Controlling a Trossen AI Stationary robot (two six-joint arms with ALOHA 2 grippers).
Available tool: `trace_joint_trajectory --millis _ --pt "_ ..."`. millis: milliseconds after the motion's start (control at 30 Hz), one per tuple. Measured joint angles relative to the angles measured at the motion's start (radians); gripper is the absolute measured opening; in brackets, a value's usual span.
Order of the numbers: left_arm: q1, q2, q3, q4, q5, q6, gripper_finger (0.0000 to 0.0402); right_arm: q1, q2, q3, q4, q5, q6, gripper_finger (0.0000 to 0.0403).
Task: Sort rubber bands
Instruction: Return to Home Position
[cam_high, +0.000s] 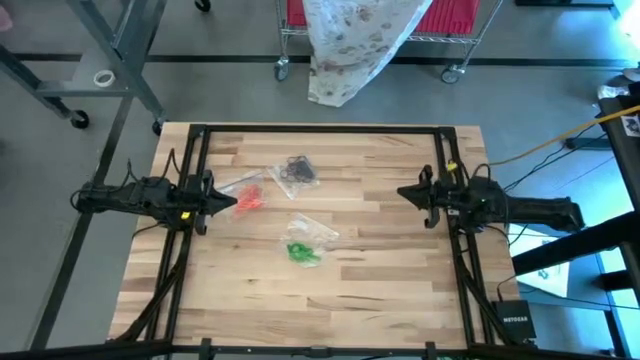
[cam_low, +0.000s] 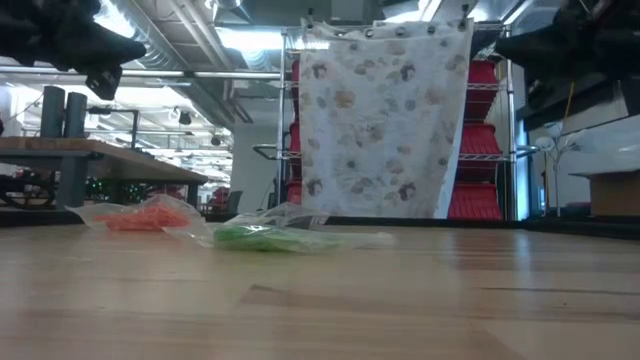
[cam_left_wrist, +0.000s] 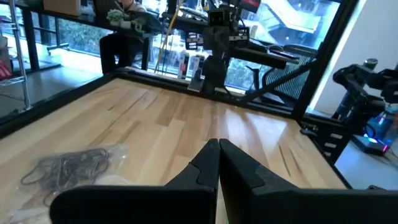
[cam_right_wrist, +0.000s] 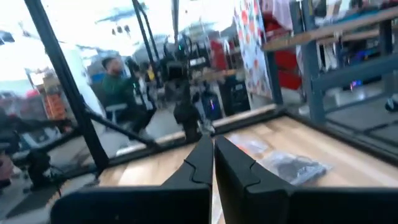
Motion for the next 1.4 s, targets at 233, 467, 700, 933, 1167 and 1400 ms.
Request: trace_joint_trajectory --millis 233,467,700,933,1167,1400 --pt "0.000 -0.003 0.000 -0.002 0.000 0.003 0.0004 0.000 -0.174 -0.124 -0.023 0.002 0.047 0.0009" --pt "0.000 -0.003 -0.003 0.001 0.000 0.016 0.0004 0.001 -0.196 -0.124 -0.157 0.000 0.049 0.0009" --pt "0.003 -0.003 -0.133 0.245 0.025 0.018 0.0004 0.001 -0.196 -0.124 -0.148 -0.008 0.053 0.0009" --pt "0.003 -0.002 -0.210 0.296 0.089 0.092 0.0004 0.001 -0.196 -0.124 -0.116 -0.028 0.052 0.0009" --pt "0.014 -0.001 -0.225 0.334 0.081 0.162 0.0004 0.001 -0.195 -0.124 -0.141 -0.119 0.022 0.0009" --pt "0.020 0.003 -0.225 0.334 0.075 0.139 0.0004 0.000 -0.195 -0.124 -0.142 -0.134 0.000 0.0009"
